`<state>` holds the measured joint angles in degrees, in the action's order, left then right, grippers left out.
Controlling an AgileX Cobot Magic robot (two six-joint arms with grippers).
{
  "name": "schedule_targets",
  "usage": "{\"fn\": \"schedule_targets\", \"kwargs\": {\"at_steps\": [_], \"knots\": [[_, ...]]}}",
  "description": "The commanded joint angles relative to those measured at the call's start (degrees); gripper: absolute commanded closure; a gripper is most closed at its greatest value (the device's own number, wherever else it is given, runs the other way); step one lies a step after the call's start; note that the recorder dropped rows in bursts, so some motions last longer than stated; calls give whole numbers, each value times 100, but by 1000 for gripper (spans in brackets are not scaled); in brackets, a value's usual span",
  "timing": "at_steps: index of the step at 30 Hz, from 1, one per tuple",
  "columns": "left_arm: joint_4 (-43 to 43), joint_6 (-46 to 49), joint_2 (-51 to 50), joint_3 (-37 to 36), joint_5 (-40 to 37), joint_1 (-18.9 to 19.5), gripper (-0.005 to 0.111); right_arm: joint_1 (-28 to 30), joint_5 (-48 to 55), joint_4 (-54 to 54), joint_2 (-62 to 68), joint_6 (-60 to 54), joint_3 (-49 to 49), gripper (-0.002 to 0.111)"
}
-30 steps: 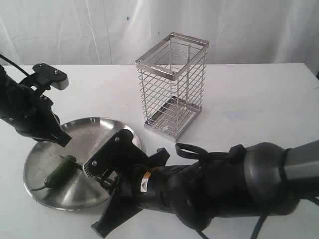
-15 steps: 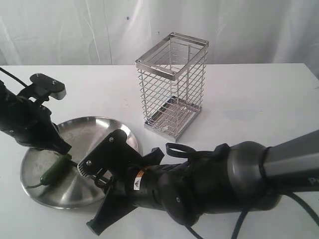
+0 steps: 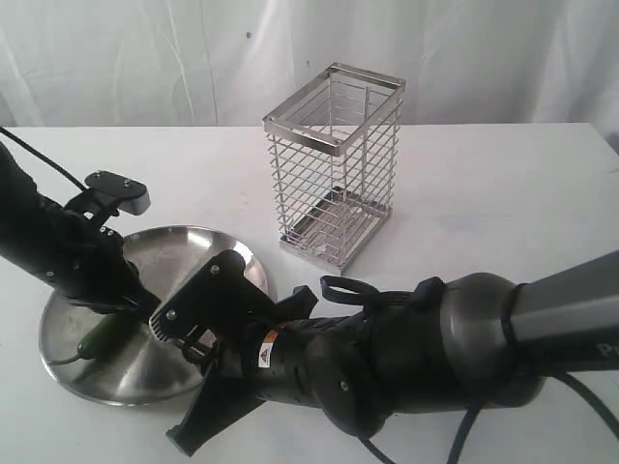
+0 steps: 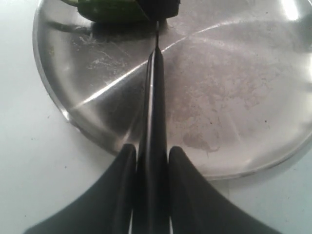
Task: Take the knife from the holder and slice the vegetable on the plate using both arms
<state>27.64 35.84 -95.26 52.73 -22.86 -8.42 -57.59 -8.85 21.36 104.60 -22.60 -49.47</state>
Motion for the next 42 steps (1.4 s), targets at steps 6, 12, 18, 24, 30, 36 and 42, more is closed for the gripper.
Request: {"fn": "schedule_targets", "kwargs": {"at_steps": [6, 12, 18, 24, 30, 36, 42], "knots": [[44, 194, -325, 166, -247, -25, 107, -2, 8, -55, -3, -77, -13, 108], [-33, 165, 448, 345, -540, -25, 107, -2, 62, -55, -3, -77, -13, 108], [-1145, -501, 923, 232, -1094, -25, 104, -2, 244, -55, -3, -161, -43, 108], [-1486, -805, 886, -318, -1029, -25, 74, -2, 644, -55, 11, -284, -387, 108], [-1509, -902, 886, -700, -564, -25, 68, 108, 1442, -84, 290, -284, -876, 108], [-1569, -922, 886, -700, -356, -25, 68, 108, 1506, -175, 502, -297, -1150, 108], [-1581, -1042, 886, -700, -105, -25, 68, 108, 1544, -190, 587, -316, -1312, 108]]}}
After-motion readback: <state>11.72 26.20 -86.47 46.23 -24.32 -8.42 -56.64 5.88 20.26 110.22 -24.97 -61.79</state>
